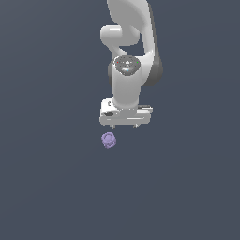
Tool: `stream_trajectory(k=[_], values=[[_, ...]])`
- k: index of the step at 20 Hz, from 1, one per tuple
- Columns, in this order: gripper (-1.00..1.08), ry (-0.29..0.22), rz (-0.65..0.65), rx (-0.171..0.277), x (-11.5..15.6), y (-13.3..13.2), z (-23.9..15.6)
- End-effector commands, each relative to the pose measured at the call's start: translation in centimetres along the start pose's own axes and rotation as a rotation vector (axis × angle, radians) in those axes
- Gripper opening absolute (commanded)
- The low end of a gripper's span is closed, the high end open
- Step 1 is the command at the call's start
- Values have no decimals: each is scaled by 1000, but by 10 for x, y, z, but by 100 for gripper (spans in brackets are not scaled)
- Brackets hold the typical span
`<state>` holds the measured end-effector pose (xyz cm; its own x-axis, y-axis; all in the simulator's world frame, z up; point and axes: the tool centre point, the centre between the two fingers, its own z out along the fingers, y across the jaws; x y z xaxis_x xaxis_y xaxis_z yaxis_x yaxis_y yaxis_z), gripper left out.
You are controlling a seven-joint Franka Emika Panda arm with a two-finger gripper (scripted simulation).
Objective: Pick up the object and move it to a goal position.
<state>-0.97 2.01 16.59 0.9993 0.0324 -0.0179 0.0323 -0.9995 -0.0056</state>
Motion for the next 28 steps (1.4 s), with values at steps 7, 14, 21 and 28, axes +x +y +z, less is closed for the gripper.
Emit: stream_trajectory(k=[7,14,21,28], values=[[100,-15,-10,-9,-5,-6,-1],[100,-19,-12,-12,-7,-8,-1],[100,-16,-55,-11,-6,1,7],[100,-9,-143,-10,-4,20,23]])
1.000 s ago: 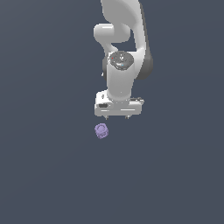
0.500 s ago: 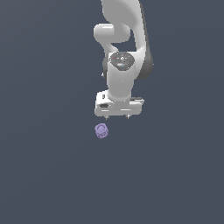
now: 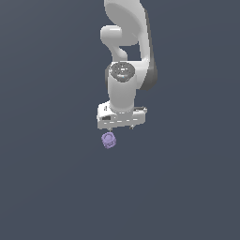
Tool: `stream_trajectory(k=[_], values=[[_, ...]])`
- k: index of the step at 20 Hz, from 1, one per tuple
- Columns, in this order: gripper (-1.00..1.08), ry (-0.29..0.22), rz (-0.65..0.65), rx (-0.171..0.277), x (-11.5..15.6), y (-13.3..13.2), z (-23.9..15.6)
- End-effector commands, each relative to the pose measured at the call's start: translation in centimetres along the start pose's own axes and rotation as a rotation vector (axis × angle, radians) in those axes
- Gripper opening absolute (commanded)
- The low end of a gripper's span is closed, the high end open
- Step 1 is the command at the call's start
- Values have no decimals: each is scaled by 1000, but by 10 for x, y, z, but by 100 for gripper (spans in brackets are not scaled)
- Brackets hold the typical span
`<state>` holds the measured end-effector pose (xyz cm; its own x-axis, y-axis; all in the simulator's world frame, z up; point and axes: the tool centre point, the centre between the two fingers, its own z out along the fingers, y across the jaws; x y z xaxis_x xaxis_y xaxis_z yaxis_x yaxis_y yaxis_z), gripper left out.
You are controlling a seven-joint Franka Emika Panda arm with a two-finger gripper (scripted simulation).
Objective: Pick up the object and move it to a goal position.
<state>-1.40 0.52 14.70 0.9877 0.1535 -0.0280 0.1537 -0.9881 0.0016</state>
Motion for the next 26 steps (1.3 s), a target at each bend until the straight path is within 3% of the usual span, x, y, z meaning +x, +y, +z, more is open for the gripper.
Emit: stream_trajectory(k=[1,14,26], values=[[100,3,-38,0,-1,8,7],[100,23,-250,-1,-7,52,47],[100,27,-306,-3,-10,63,57]])
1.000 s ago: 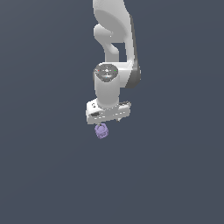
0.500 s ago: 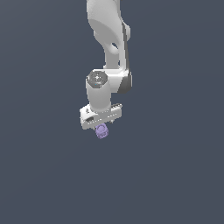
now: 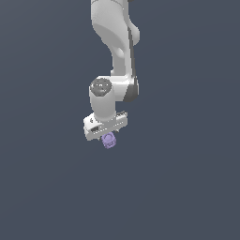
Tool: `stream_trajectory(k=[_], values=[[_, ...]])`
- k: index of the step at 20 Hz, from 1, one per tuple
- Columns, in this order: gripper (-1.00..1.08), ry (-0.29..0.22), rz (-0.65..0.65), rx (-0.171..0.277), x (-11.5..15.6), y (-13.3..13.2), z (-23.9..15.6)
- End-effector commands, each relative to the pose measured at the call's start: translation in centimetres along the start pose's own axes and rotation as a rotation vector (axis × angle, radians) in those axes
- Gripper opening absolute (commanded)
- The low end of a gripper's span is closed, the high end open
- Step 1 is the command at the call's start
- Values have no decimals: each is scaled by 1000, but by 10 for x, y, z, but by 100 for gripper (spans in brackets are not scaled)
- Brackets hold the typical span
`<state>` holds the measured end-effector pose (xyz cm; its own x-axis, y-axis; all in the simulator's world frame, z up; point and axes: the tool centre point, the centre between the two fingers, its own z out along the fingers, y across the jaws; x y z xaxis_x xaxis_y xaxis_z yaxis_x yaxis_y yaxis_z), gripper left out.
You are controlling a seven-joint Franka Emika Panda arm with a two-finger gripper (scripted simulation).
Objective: Pick up the object and move it to a goal position.
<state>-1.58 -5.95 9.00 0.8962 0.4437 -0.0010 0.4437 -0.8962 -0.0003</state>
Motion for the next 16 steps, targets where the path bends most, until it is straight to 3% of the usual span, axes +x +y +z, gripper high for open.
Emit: stream_trajectory(k=[1,16], values=[[100,0,0,0,0,0,0],[100,1,-4,0,0,0,50]])
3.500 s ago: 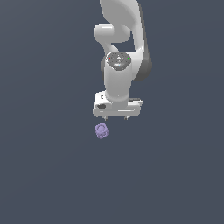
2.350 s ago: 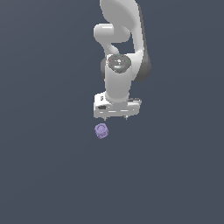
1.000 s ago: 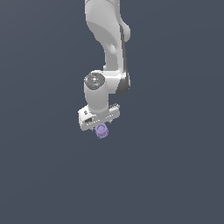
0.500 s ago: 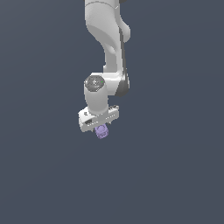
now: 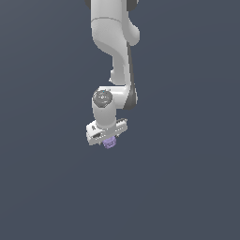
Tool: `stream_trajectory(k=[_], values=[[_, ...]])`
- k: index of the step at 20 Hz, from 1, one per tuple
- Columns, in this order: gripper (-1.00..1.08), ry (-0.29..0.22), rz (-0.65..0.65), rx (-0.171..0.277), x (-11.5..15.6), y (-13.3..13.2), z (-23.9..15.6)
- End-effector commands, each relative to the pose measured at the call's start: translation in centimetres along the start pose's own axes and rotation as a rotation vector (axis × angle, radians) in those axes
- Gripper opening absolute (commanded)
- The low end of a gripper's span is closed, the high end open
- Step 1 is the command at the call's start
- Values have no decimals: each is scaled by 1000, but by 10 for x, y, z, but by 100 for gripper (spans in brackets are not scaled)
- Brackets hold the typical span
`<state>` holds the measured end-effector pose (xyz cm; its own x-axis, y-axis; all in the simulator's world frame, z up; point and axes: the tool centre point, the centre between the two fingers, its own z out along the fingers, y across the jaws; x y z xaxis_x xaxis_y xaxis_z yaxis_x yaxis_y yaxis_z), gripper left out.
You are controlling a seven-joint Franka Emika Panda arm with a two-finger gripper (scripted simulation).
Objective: Pick up the object and move it to a goal position.
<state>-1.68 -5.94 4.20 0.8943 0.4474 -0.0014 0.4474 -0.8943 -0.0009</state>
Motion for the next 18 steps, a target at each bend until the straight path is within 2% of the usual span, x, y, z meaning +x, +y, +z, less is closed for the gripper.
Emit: stream_trajectory(k=[1,2,18], values=[[100,1,0,-1,1,1,2],[-100,1,0,-1,1,1,2],[-100,2,1,-2,6,0,-9]])
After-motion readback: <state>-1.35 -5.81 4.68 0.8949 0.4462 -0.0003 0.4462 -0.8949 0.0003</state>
